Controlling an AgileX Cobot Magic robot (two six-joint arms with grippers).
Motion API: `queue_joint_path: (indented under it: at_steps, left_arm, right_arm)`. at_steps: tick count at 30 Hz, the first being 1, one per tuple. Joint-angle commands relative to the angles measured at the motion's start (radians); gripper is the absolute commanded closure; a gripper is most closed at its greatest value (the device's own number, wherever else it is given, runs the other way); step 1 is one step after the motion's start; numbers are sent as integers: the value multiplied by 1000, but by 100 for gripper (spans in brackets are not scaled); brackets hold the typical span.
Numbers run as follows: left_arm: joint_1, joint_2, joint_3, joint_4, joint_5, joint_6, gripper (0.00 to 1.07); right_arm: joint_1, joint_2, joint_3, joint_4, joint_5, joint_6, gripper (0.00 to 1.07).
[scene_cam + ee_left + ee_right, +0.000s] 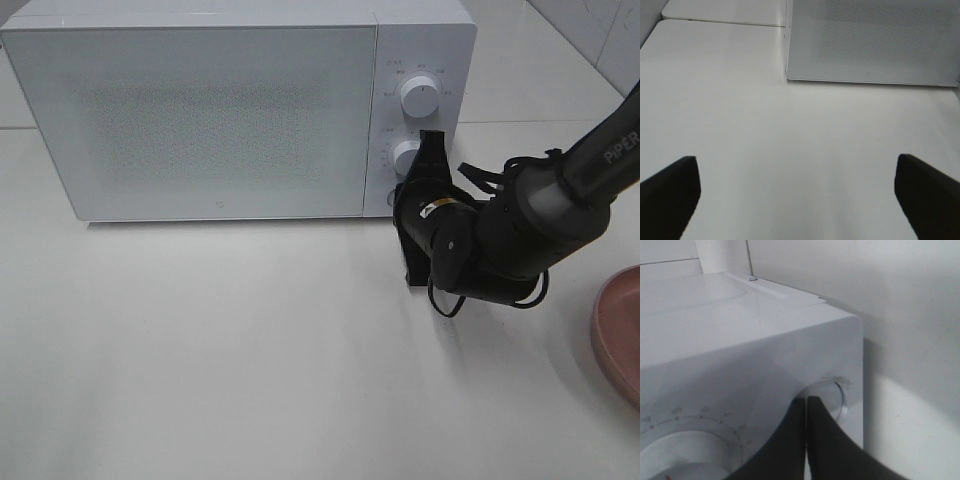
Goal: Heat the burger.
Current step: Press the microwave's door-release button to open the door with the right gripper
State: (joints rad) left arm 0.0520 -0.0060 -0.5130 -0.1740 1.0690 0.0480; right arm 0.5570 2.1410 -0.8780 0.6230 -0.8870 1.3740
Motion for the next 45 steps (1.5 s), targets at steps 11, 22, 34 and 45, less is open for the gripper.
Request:
queue_joint_path:
  at_steps: [11,22,34,45]
  left_arm:
    - [-9,-15,0,-3,-8,0,9]
    - [-9,-15,0,-3,-8,0,9]
    - [-9,-15,0,-3,-8,0,9]
    - [-9,-15,0,-3,-8,0,9]
  right_arm:
    - [-19,61,-122,-38,-148,10,107]
    - [-31,82,-154,-42,-150,10,107]
    - [-30,54,-102,-42,-123,11,107]
    - [-28,-27,-3,-101,9,61,107]
